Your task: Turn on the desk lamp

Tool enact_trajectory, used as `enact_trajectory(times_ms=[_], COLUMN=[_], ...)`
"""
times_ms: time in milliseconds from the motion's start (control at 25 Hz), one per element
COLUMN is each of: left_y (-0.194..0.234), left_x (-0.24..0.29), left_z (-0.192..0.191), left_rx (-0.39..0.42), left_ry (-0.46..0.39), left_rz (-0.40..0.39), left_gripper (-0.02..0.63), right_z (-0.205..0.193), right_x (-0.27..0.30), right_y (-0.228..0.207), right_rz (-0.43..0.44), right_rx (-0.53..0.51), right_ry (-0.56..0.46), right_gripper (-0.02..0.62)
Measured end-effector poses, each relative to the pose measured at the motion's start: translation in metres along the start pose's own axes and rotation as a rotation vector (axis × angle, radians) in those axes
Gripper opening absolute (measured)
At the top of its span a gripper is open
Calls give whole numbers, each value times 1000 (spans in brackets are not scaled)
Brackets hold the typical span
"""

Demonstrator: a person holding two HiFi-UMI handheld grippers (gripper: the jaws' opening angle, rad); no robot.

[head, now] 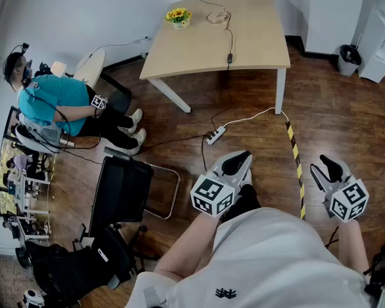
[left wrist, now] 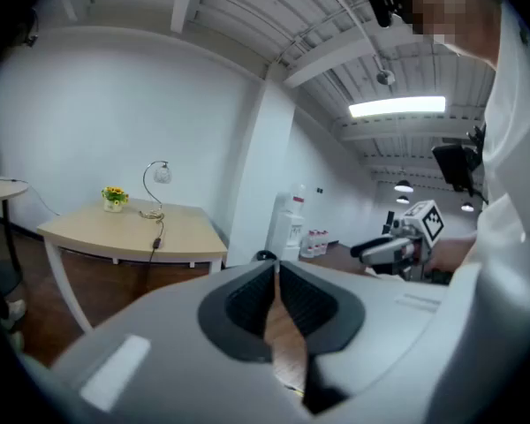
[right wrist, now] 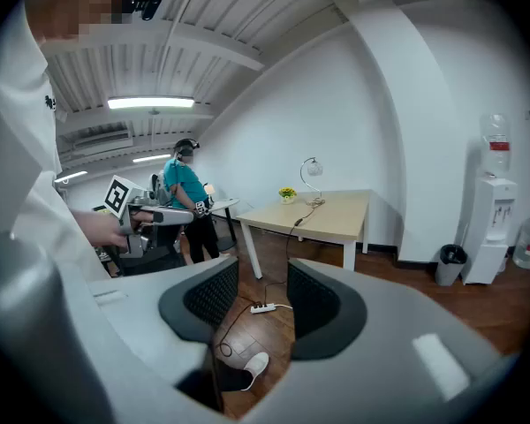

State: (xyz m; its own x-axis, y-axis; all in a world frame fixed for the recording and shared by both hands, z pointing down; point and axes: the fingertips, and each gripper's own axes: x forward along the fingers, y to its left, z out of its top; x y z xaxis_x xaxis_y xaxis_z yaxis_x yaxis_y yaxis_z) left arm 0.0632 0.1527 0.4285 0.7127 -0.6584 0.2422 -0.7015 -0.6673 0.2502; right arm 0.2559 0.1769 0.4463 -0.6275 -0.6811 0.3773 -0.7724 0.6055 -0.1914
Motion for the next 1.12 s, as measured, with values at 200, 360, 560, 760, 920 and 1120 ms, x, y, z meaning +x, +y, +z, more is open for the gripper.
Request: enact_trajectory(times_ms=[200,360,560,760,920,1120], left_y=[42,90,152,201,224,249], left_x=[18,23,24,32,29,19], left_z=[16,22,27,58,70,74], left_rx=[21,16,-11,-4,1,-3], left_ry=[0,0,16,22,20,-11], left_rz=[-15,-10,-2,-36,-91,-65], left_gripper=[32,24,21,21,21,21], right_z=[17,38,68,107,127,139], right_x=[39,87,153,216,252,286], right_y=[-11,-11,-12,-18,-15,-4], right_rz=[-23,-23,-23,-39,-58,-25], right_rx=[1,5,2,-24,-46,-98], right_ry=[-3,-17,-30,-10,10,33], right_gripper=[140,106,80,53,16,3])
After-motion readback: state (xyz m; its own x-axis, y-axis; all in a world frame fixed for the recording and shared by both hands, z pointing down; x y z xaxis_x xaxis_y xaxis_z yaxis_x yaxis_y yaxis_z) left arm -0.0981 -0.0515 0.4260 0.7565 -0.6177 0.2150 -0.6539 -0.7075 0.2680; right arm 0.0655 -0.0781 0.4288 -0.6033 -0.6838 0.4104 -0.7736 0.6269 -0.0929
